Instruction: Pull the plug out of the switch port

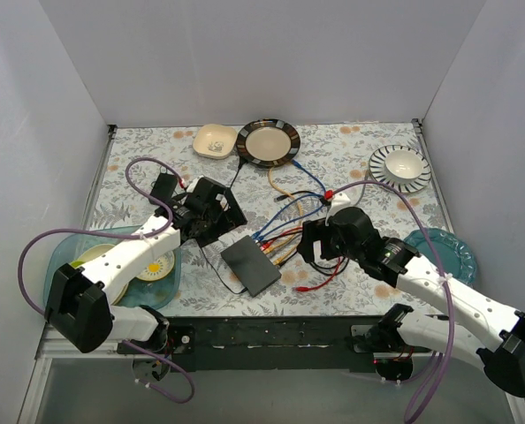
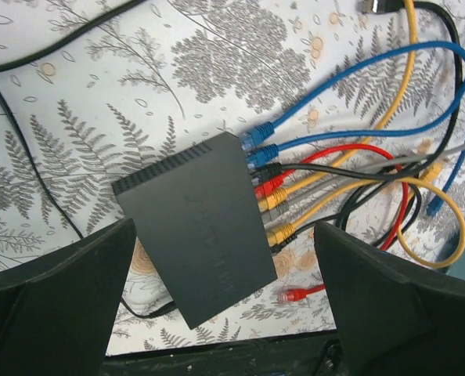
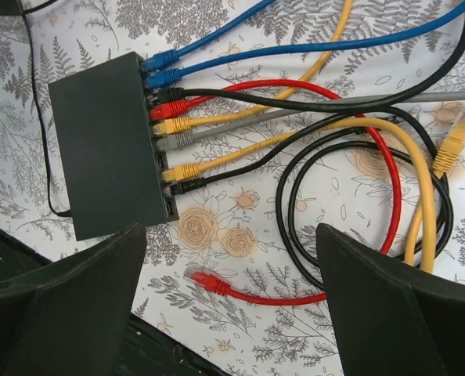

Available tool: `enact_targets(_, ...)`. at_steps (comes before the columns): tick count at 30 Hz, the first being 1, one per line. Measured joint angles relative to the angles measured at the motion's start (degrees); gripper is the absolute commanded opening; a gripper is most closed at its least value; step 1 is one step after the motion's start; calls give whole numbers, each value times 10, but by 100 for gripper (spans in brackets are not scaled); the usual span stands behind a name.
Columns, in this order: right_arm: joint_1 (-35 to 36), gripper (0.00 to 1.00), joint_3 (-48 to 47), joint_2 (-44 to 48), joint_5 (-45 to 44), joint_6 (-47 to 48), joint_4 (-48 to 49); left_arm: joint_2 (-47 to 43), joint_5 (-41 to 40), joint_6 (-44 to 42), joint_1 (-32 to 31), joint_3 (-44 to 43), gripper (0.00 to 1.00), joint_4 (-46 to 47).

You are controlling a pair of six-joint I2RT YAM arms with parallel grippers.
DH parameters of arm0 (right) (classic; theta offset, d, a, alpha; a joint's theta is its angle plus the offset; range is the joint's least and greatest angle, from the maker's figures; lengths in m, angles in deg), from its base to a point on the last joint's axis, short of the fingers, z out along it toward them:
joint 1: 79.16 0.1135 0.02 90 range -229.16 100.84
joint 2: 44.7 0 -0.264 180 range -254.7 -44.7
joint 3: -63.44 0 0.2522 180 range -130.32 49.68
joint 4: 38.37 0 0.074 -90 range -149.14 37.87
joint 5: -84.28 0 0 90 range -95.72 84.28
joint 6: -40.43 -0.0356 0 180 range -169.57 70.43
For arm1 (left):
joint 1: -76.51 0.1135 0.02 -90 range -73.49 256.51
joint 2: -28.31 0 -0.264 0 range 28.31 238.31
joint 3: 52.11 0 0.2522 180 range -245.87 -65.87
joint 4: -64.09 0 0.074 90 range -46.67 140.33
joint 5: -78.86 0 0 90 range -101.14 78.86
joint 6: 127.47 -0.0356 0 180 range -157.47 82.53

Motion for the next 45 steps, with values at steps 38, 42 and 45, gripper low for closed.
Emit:
enact_targets(38,49,1,10,-356,248,-104,187,192,143,-47,94,39,49,140)
enact_targets(42,5,1,-30,-395,281,-117,158,214,160,-66,105,24,43,176)
enact_targets(45,-27,1,-58,-419,284,-120,145,224,176,-83,106,8,41,195)
